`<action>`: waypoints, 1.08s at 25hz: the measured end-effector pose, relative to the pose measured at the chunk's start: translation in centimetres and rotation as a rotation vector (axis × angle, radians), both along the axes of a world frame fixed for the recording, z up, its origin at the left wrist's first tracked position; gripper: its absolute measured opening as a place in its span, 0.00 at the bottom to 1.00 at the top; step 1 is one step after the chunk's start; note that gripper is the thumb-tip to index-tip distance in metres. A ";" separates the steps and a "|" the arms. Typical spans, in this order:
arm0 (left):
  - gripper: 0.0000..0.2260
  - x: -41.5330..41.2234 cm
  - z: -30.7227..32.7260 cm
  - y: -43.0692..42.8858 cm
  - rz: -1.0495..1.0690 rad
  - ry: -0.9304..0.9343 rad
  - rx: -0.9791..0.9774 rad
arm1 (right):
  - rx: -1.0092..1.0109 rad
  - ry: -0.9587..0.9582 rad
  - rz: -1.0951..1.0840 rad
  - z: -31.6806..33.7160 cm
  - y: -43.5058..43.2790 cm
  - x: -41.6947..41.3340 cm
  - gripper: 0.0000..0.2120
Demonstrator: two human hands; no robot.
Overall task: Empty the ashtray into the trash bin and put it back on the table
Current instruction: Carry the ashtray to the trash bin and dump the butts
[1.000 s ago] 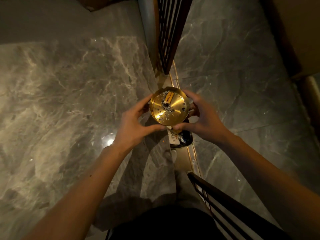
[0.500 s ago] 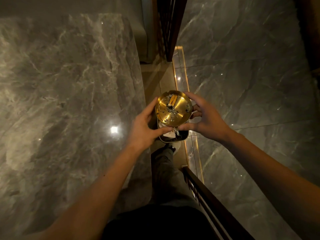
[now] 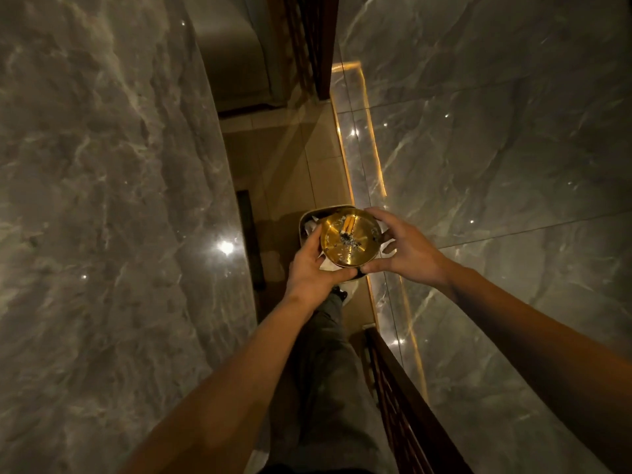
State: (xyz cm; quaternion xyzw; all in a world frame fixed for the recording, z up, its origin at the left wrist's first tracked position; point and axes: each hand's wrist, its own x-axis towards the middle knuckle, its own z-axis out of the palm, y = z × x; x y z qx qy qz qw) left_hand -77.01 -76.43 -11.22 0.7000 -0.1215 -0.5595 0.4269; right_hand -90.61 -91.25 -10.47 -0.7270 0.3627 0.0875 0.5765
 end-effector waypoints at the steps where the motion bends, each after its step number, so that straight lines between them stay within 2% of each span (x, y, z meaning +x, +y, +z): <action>1: 0.42 0.0 -1.1 -0.3 0.002 0.005 0.015 | 0.027 0.001 -0.016 -1.0 0.0 0.0 0.47; 4: 0.43 -0.2 -4.4 -1.0 -0.015 0.001 0.082 | 0.108 0.003 -0.059 -4.4 -0.2 -0.4 0.47; 15: 0.44 -0.9 -14.5 -2.7 -0.044 0.059 0.230 | 0.211 0.062 -0.079 -15.7 -0.6 -1.7 0.47; 21: 0.40 -0.1 -18.1 -3.1 -0.052 0.169 0.243 | 0.330 0.063 -0.202 -19.9 -0.3 -2.1 0.42; 27: 0.40 0.2 -20.6 -3.3 -0.094 0.165 0.258 | 0.427 0.066 -0.261 -22.4 -0.3 -2.1 0.37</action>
